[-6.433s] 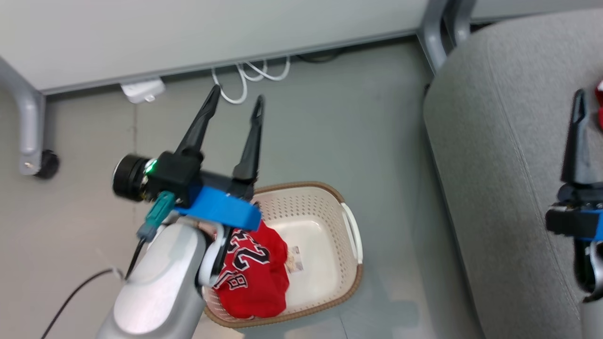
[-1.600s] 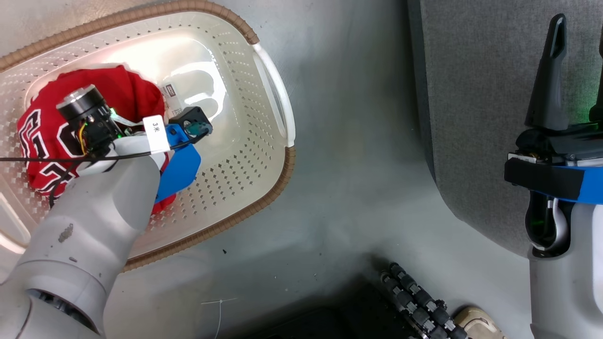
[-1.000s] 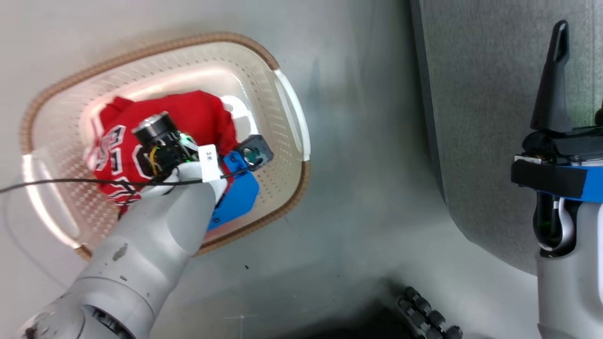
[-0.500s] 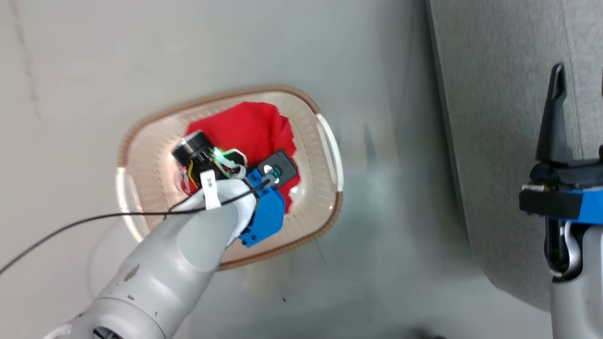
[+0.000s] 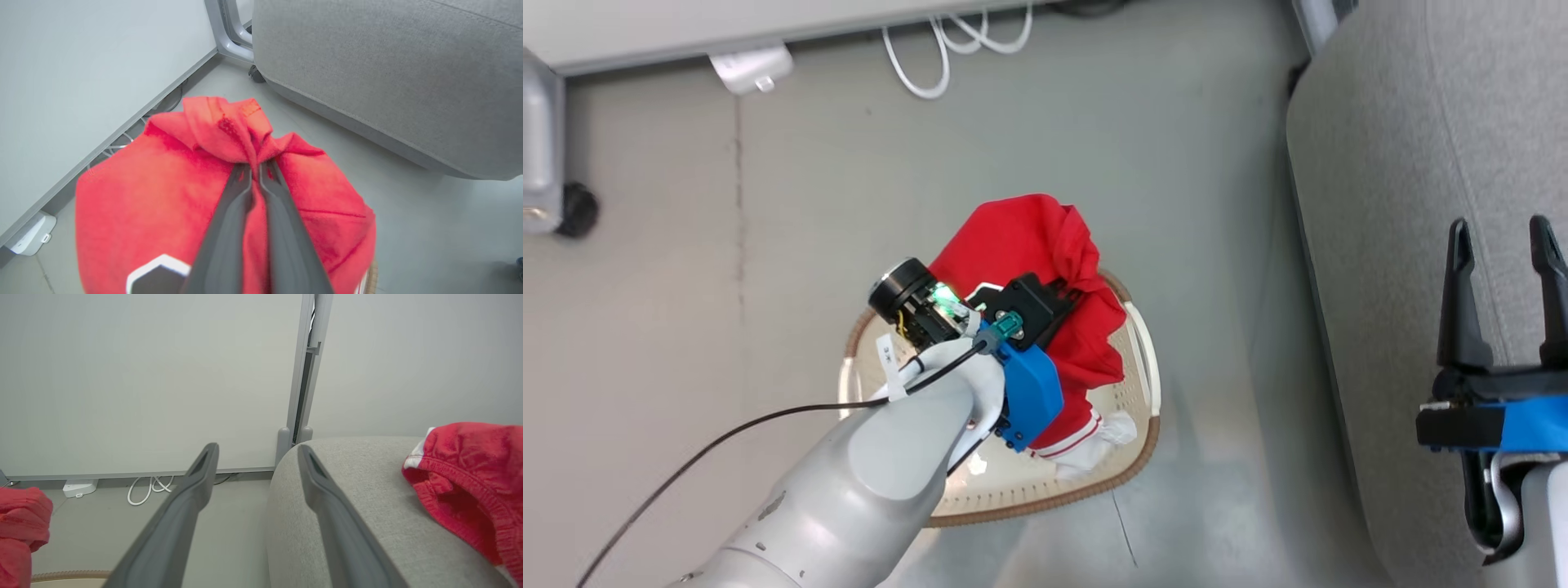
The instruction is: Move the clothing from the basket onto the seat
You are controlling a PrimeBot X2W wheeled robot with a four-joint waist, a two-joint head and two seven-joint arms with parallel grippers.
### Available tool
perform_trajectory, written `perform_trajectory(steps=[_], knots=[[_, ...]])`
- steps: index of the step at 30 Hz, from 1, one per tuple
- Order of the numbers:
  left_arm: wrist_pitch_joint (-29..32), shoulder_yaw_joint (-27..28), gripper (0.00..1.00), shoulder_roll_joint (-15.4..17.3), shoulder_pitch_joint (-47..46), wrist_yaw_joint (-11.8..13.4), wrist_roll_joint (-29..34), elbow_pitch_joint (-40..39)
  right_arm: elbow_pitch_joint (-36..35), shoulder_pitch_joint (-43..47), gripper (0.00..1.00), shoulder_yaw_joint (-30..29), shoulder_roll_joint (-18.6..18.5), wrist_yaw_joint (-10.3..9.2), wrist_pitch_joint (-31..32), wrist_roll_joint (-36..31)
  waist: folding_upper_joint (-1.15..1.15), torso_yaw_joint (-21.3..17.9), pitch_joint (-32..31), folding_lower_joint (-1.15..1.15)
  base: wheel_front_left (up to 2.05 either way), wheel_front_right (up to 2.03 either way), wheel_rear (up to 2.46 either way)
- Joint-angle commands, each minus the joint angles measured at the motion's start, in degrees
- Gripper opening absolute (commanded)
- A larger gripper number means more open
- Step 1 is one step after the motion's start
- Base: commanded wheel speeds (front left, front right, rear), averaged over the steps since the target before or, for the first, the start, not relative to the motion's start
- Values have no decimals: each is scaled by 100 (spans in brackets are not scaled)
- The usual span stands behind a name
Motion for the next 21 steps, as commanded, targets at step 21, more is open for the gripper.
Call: perform_trajectory(steps=[21], knots=[[-20, -335, 0, 10, -133, 479, -1094, -1242, 258, 1062, 100, 77, 262, -2, -3, -171, 0, 467, -1884, 1, 0, 0, 0]])
